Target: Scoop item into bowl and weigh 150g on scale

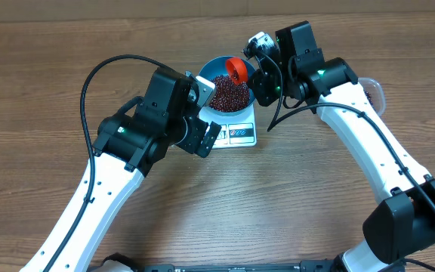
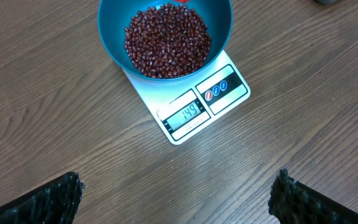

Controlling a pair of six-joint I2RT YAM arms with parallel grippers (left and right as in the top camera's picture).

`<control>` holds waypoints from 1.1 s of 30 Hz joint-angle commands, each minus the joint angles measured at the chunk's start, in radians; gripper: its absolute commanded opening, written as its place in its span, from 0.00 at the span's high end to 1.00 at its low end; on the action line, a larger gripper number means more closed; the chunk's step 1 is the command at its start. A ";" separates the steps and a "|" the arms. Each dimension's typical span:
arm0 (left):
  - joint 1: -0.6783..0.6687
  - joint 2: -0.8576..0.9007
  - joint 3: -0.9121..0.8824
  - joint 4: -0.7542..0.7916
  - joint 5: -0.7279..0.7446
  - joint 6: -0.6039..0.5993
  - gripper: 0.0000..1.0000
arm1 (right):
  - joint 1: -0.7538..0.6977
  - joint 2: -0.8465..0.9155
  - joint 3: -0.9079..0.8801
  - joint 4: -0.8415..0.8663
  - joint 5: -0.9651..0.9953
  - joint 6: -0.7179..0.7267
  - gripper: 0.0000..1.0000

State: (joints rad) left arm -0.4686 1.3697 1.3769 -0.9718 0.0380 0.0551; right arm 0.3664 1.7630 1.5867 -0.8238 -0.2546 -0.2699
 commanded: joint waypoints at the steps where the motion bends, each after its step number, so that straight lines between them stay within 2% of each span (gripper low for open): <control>1: 0.004 -0.001 -0.007 0.003 0.004 -0.010 0.00 | -0.005 -0.038 0.032 0.002 -0.014 0.012 0.96; 15: 0.004 -0.001 -0.007 0.003 0.004 -0.010 0.00 | -0.105 -0.038 0.032 0.001 -0.272 0.012 0.96; 33: 0.004 -0.001 -0.007 0.003 0.004 -0.010 0.00 | -0.197 -0.038 0.032 -0.051 -0.406 0.012 0.96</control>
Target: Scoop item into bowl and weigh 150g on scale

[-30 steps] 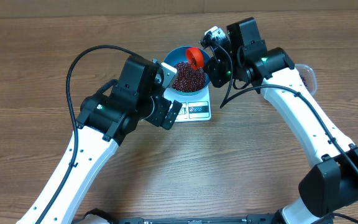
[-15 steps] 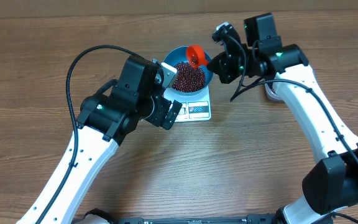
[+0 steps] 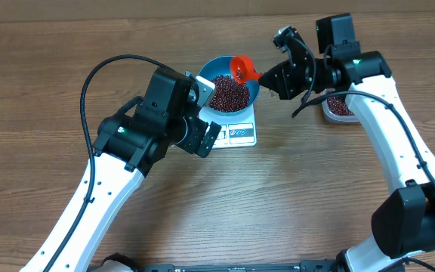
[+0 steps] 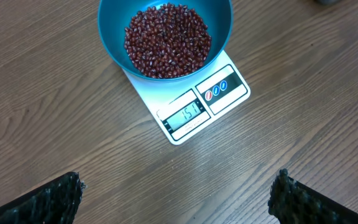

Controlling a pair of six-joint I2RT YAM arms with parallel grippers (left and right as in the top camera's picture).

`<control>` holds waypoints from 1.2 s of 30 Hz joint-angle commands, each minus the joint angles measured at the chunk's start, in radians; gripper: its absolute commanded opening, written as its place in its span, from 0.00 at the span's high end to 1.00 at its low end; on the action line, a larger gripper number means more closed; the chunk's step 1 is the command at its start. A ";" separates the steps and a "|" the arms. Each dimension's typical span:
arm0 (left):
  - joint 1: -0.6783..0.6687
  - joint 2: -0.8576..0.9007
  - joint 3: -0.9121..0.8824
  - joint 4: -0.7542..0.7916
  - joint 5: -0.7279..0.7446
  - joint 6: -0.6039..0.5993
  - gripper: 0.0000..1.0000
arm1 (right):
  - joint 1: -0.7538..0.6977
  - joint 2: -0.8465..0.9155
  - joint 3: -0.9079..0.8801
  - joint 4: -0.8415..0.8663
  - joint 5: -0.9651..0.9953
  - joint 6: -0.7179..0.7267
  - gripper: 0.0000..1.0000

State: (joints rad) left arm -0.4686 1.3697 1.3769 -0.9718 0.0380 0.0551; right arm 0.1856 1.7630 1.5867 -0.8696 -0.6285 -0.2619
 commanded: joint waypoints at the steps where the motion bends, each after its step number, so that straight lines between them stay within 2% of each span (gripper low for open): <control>1: 0.004 -0.001 -0.007 0.003 0.004 -0.010 0.00 | -0.022 -0.039 0.032 -0.012 -0.032 0.004 0.96; 15: 0.004 -0.001 -0.007 0.003 0.004 -0.010 0.00 | -0.031 -0.047 0.032 -0.016 -0.032 0.004 0.96; 26: 0.004 -0.001 -0.007 0.003 0.004 -0.010 0.00 | -0.215 -0.127 0.032 -0.080 -0.012 0.031 0.96; 30: 0.004 -0.001 -0.007 0.003 0.004 -0.010 0.00 | -0.295 -0.140 0.032 -0.147 0.130 0.043 0.96; 36: 0.004 -0.001 -0.007 0.003 0.004 -0.010 0.00 | -0.334 -0.140 0.023 -0.210 0.465 0.154 0.96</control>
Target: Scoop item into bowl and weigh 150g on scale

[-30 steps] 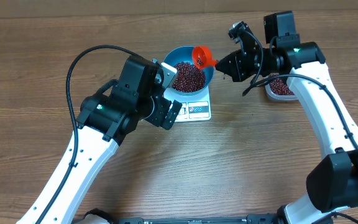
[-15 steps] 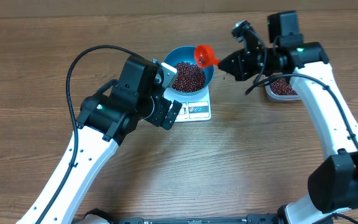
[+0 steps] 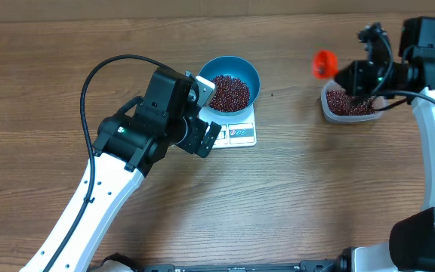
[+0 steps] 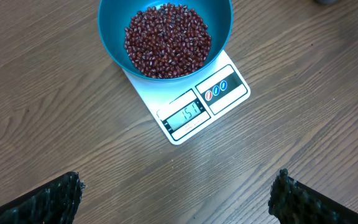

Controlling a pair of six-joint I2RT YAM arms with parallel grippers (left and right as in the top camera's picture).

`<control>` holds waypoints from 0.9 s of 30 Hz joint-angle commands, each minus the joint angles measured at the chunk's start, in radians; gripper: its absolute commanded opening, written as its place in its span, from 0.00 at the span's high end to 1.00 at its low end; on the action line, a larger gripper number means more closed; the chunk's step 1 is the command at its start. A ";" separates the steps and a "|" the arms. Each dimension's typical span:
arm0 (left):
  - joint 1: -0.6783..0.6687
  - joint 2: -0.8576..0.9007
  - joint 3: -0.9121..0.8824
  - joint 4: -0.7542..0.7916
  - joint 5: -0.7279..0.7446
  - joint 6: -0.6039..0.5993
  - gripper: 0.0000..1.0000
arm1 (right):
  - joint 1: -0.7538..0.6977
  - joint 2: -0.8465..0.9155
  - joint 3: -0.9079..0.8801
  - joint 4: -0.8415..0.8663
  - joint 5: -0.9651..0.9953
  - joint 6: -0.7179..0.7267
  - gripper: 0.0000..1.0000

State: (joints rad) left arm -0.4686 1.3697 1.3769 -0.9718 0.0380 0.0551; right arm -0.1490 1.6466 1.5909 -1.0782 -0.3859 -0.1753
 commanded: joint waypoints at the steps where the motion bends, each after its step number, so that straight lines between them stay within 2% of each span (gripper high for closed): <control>1: 0.004 -0.001 -0.007 0.003 0.004 -0.010 0.00 | 0.001 -0.022 0.018 -0.005 0.282 0.087 0.96; 5: 0.004 -0.001 -0.007 0.003 0.004 -0.010 0.00 | 0.003 -0.018 0.018 -0.027 0.413 0.129 0.96; 15: 0.004 -0.001 -0.007 0.003 0.004 -0.010 0.00 | 0.026 -0.017 -0.037 -0.077 0.632 0.131 0.96; 27: 0.004 -0.001 -0.007 0.003 0.004 -0.010 0.00 | 0.111 -0.017 -0.039 -0.057 0.664 0.130 0.96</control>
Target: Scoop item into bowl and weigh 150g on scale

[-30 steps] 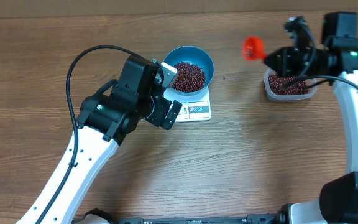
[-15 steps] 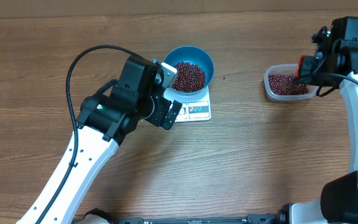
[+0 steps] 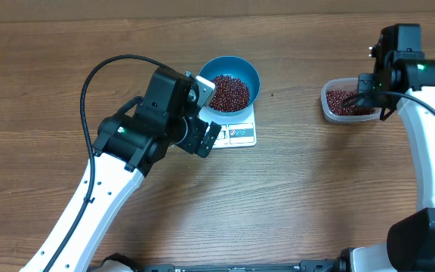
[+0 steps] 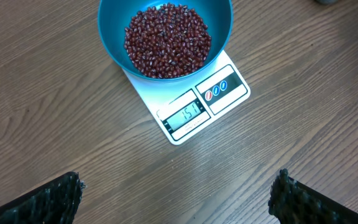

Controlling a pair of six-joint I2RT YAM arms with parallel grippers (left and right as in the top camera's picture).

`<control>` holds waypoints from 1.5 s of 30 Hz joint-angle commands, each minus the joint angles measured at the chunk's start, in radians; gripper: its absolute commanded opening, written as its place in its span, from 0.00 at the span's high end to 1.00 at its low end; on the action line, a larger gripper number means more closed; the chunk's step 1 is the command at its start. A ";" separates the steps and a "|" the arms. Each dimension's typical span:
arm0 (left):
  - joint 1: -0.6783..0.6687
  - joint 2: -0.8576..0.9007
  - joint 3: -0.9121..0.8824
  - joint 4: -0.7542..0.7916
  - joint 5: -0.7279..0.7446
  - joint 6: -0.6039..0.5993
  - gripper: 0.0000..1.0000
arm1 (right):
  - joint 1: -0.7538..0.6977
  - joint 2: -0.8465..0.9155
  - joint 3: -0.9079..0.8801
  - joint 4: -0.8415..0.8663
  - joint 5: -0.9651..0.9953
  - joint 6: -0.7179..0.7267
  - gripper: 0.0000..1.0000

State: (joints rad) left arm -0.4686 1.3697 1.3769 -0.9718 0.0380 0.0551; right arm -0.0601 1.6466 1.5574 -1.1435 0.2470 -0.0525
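A blue bowl full of red beans stands on the white scale, whose display reads 151. In the overhead view the bowl and scale sit at the table's middle. My left gripper hangs open in front of the scale, nothing between its fingers. My right gripper points down over the right side of a clear container of beans. The red scoop is hidden, and the right jaws cannot be made out.
The left arm's black cable loops over the table's left half. The table's far edge runs along the top. A grey object peeks in at the top of the left wrist view.
The right gripper held the red scoop in the air just left of the bean container; now it stands over the container and the scoop is out of sight. The scale still reads 151.
The right gripper held the red scoop over the bowl with the scale at 149. Then the scoop was at the bowl's right rim and the scale showed 151. Then the scoop was beside the bean container, and now the gripper is over it. The left arm stayed still.
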 commanded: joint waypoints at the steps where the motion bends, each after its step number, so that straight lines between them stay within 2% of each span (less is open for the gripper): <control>1: 0.004 -0.001 -0.007 0.003 0.004 -0.010 0.00 | 0.029 -0.017 -0.005 0.008 0.042 0.007 0.96; 13: 0.004 -0.001 -0.007 0.003 0.004 -0.010 0.00 | 0.072 -0.018 -0.005 0.018 0.033 0.038 0.96; 15: 0.004 -0.001 -0.007 0.003 0.004 -0.010 0.00 | 0.072 -0.023 -0.004 0.037 -0.066 0.038 0.96; 20: 0.004 -0.001 -0.007 0.003 0.004 -0.010 0.00 | 0.072 -0.063 -0.004 0.169 -0.472 0.013 0.96; 23: 0.004 -0.001 -0.007 0.003 0.004 -0.010 0.01 | 0.088 -0.079 -0.004 0.262 -0.747 -0.068 0.96; 25: 0.004 -0.001 -0.007 0.003 0.004 -0.010 0.00 | 0.121 -0.079 -0.004 0.296 -0.831 -0.126 0.96; 32: 0.004 -0.001 -0.007 0.003 0.004 -0.010 0.00 | 0.271 -0.055 -0.008 0.293 -0.801 -0.274 0.96; 39: 0.004 -0.001 -0.007 0.003 0.004 -0.010 0.01 | 0.366 0.041 -0.008 0.279 -0.713 -0.275 0.96; 45: 0.004 -0.001 -0.007 0.003 0.004 -0.010 0.00 | 0.422 0.113 -0.008 0.295 -0.540 -0.274 0.96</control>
State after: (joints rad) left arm -0.4686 1.3697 1.3769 -0.9718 0.0380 0.0551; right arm 0.3386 1.7405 1.5497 -0.8619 -0.4026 -0.3149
